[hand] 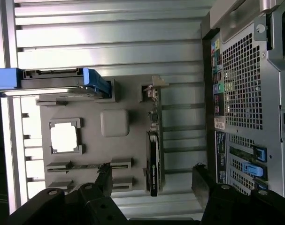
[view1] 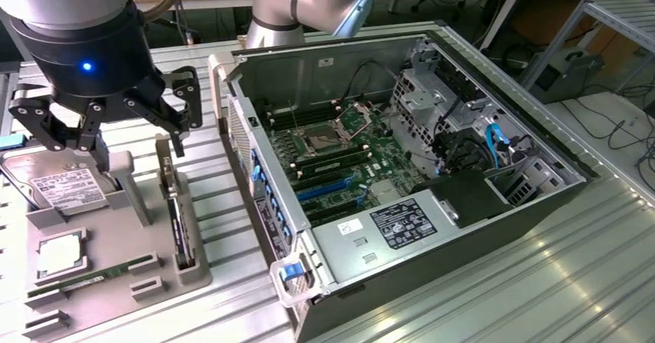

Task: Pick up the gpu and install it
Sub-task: 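Pick up the gpu and move the gpu toward the slot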

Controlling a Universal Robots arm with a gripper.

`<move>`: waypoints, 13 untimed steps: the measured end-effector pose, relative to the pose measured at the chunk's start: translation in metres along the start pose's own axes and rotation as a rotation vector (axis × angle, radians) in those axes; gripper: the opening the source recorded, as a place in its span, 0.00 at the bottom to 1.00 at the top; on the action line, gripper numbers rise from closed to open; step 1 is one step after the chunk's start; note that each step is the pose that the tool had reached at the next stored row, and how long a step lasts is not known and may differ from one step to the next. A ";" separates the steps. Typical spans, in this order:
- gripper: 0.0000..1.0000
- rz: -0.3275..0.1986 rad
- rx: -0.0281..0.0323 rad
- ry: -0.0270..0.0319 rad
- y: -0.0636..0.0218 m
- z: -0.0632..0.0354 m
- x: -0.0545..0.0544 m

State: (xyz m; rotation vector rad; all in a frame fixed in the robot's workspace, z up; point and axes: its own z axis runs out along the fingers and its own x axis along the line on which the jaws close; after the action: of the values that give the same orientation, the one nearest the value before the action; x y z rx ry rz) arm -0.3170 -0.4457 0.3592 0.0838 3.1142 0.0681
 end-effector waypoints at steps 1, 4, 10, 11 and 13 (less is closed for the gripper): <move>0.78 0.000 0.0000 0.0001 -0.0007 0.0010 0.000; 0.78 0.000 0.0000 0.0001 -0.0028 0.0041 0.000; 0.78 0.000 0.0001 0.0008 -0.0076 0.0107 0.000; 0.78 0.000 0.0001 0.0009 -0.0084 0.0117 0.000; 0.78 0.000 0.0001 0.0011 -0.0102 0.0140 0.000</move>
State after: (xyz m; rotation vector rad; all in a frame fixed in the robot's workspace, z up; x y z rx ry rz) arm -0.3170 -0.4552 0.3448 0.0839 3.1153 0.0680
